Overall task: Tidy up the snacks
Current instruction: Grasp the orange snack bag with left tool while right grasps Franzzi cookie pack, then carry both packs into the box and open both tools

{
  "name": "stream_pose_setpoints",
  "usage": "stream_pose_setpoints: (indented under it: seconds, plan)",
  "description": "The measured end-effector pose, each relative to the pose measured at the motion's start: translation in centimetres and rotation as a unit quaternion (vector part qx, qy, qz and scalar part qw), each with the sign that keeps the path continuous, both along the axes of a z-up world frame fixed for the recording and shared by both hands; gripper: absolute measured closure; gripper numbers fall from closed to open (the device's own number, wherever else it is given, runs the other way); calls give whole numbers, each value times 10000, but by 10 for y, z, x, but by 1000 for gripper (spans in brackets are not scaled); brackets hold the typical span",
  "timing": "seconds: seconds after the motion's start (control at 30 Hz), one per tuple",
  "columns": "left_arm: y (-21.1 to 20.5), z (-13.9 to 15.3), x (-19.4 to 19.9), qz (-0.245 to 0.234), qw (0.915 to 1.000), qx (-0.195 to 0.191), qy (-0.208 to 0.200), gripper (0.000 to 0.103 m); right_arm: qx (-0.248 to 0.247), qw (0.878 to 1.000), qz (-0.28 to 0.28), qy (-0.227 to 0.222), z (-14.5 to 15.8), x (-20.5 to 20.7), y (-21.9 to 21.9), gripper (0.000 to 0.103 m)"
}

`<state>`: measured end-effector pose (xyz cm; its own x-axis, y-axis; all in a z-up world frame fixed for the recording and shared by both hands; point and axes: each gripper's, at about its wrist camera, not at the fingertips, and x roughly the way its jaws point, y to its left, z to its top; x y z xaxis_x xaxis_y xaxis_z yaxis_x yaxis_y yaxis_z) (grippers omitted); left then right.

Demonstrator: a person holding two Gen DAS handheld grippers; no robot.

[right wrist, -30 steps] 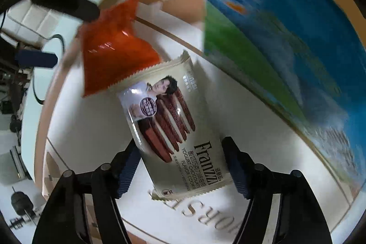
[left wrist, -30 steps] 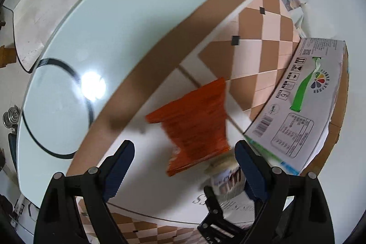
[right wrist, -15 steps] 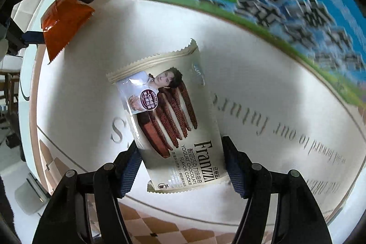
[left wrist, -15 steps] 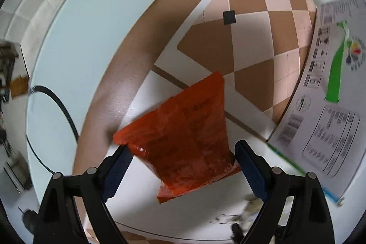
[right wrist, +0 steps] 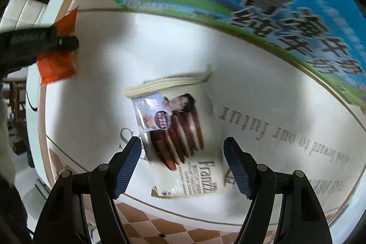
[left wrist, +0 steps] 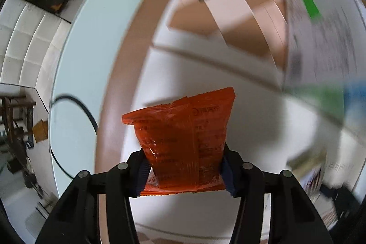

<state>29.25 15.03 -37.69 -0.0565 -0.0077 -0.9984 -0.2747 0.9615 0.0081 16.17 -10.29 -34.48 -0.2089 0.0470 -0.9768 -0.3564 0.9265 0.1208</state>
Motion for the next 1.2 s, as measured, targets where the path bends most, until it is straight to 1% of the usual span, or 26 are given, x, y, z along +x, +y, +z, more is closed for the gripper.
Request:
stream_pose_setpoints:
  seconds: [0.03, 0.07, 0.1, 0.13, 0.2, 0.33, 0.43, 0.57, 0.63, 0.7, 0.73, 0.77, 0.8, 0.87, 0.93, 0.97, 1.0, 1.03, 1.1, 1.2]
  plan:
    - [-8, -1, -6, -85, 10000, -15, 18, 53, -52, 10000, 31, 0, -2, -1, 4, 26]
    - [-14, -1, -13, -148, 9999, -20, 28, 53, -60, 9999, 57, -96, 0, -2, 4, 28]
    - [-20, 0, -22, -206, 9998, -26, 35, 53, -133, 9998, 56, -162, 1, -2, 1, 36]
    - [-25, -1, -25, -263, 9996, -43, 44, 53, -160, 9997, 26, -192, 3, -2, -2, 37]
    - [-41, -2, -36, -430, 9990, -75, 73, 53, -194, 9996, -133, -164, 3, -8, -14, 38]
    - [-69, -3, -59, -854, 9963, 37, 33, 53, -293, 9986, -422, -118, 6, -18, -42, 38]
    - [-94, -4, -74, -1052, 9944, -64, 67, 53, -386, 9966, -721, 4, 8, -28, -75, 38]
    - [-119, -4, -86, -1249, 9920, -144, 110, 53, -419, 9908, -1263, 238, 13, -42, -119, 38]
    - [-129, -6, -90, -1350, 9907, -101, 126, 53, -395, 9881, -1449, 315, 15, -48, -134, 38]
    - [-140, -6, -94, -1454, 9893, 49, 32, 53, -375, 9848, -1648, 408, 17, -56, -148, 38]
    - [-143, -5, -94, -1496, 9887, 114, -6, 53, -378, 9839, -1696, 429, 19, -59, -149, 38]
    - [-145, -5, -92, -1526, 9882, 148, -8, 53, -430, 9823, -1769, 435, 16, -70, -155, 38]
    - [-146, -6, -90, -1532, 9881, 148, 4, 52, -427, 9818, -1808, 387, 18, -72, -158, 38]
    - [-144, -6, -88, -1515, 9883, 139, 38, 48, -489, 9817, -1810, 344, 20, -71, -157, 37]
    - [-142, -8, -80, -1464, 9891, 84, 108, 43, -491, 9801, -1890, 350, 18, -83, -166, 35]
    - [-144, -7, -70, -1433, 9896, 67, 136, 42, -476, 9798, -1906, 371, 12, -98, -147, 32]
    - [-141, -9, -68, -1353, 9907, 46, 124, 39, -450, 9790, -1949, 400, 9, -101, -142, 30]
    - [-139, -8, -66, -1290, 9916, 7, 134, 37, -429, 9783, -1984, 413, 1, -102, -147, 29]
    - [-135, -10, -62, -1183, 9928, -85, 152, 37, -427, 9783, -1977, 451, -2, -96, -147, 29]
    - [-138, -10, -60, -1156, 9932, -78, 114, 37, -468, 9791, -1928, 456, -6, -97, -146, 28]
